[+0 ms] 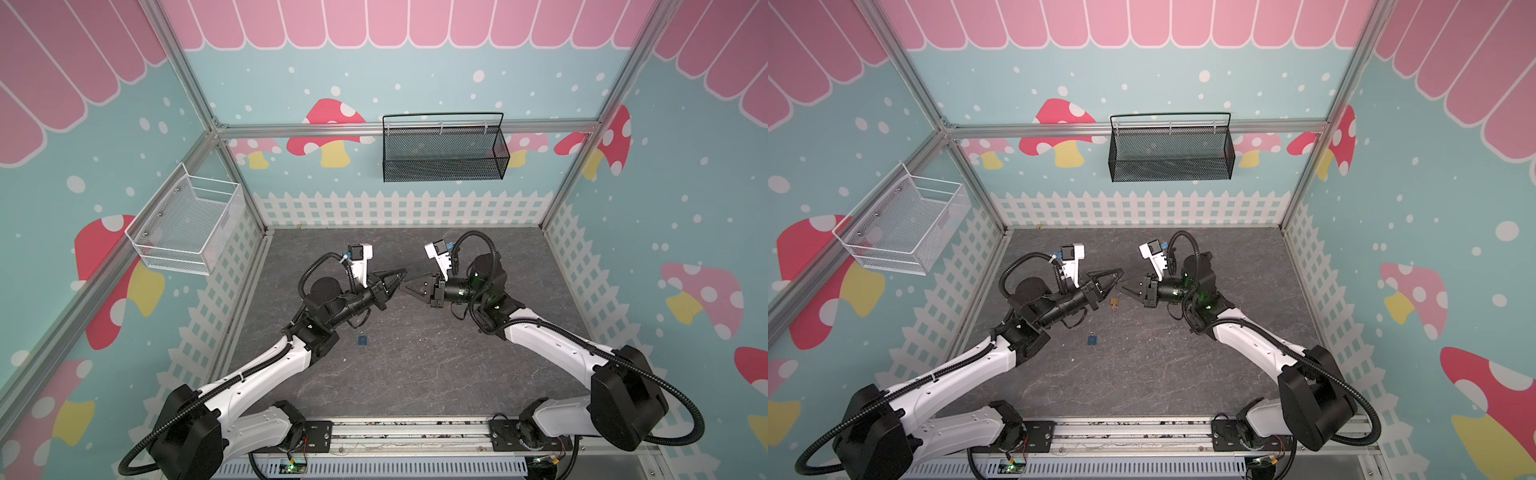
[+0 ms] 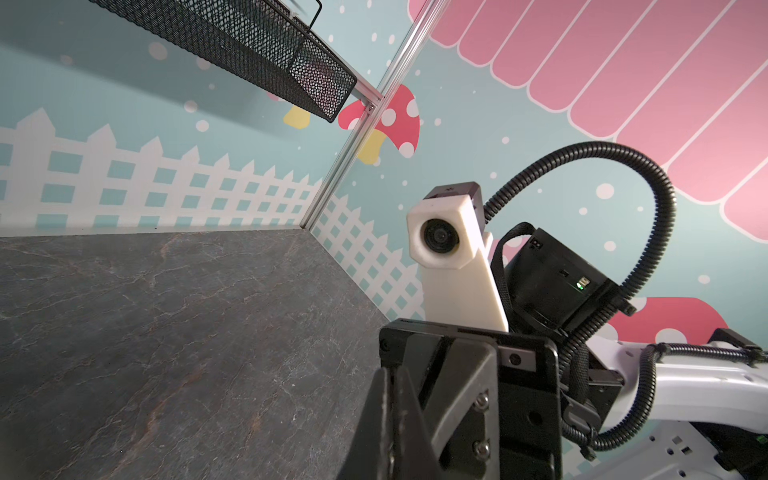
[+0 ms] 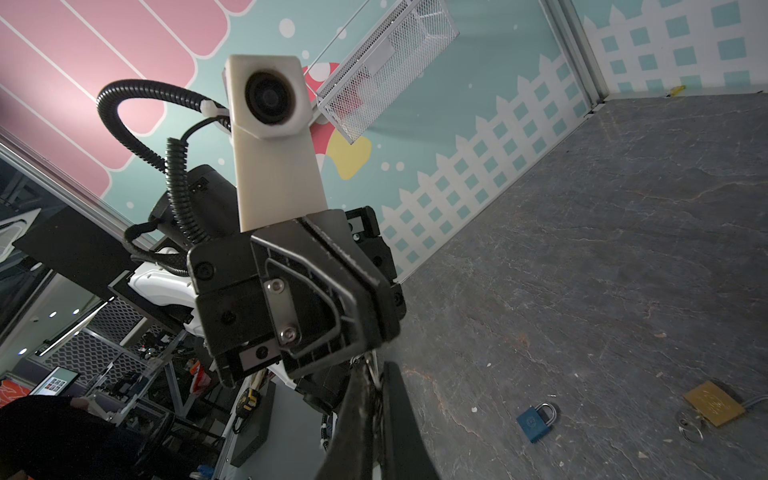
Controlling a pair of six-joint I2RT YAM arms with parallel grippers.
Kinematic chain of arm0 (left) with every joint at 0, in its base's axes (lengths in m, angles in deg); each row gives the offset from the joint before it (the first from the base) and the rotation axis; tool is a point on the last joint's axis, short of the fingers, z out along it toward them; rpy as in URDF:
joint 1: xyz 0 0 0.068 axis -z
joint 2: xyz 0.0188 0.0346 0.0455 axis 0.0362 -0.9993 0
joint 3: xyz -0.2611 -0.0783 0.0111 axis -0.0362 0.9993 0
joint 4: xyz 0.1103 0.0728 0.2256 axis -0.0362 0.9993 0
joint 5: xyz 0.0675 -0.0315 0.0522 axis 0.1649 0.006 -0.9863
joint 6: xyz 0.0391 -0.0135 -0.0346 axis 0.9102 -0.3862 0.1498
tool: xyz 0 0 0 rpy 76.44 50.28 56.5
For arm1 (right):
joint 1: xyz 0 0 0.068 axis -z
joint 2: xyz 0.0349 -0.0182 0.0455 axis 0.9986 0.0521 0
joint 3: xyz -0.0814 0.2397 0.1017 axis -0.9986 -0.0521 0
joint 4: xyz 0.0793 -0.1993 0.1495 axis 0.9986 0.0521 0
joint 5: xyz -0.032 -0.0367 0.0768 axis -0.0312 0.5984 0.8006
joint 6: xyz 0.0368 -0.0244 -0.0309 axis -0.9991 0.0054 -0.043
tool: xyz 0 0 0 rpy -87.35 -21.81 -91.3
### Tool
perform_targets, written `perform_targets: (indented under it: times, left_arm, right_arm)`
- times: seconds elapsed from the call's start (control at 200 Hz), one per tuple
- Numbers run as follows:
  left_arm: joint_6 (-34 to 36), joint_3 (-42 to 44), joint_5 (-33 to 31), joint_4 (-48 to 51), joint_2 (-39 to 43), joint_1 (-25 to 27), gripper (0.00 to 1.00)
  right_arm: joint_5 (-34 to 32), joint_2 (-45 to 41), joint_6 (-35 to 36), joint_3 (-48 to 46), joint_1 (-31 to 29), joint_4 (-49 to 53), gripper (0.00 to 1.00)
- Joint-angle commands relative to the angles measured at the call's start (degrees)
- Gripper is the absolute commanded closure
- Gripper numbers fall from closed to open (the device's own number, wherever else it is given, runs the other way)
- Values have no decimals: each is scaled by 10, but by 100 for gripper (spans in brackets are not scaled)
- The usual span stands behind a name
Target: Unlock with the key
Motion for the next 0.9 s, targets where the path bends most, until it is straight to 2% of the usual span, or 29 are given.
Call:
perform_targets:
  times: [0.0,0.1,0.2,0.315,0.43,0.525,0.68,0.891]
  left_arm:
    - [3,-16,-13,19,11,-3,70]
    - [5,-22,-21,41,21,-6,53]
    - [7,-25,-44,79,39,-7,43]
    - [18,-39,-111,191,66,-8,35]
    - [18,-65,-206,339,84,-7,34]
    - [10,-87,-256,451,80,-8,34]
    - [-13,-99,-263,551,49,-8,33]
    - [-24,-105,-265,611,-14,12,30]
  right_arm:
    - [-7,-13,-3,-11,7,-16,100]
    - [-10,-20,0,-18,16,1,100]
    - [-15,-32,19,-22,26,38,100]
    - [-33,-44,51,-23,36,101,100]
    - [-63,-53,78,-30,41,162,100]
    - [-96,-52,105,-33,40,217,100]
    - [-116,-51,110,-53,39,240,100]
    - [-153,-57,97,-100,37,234,100]
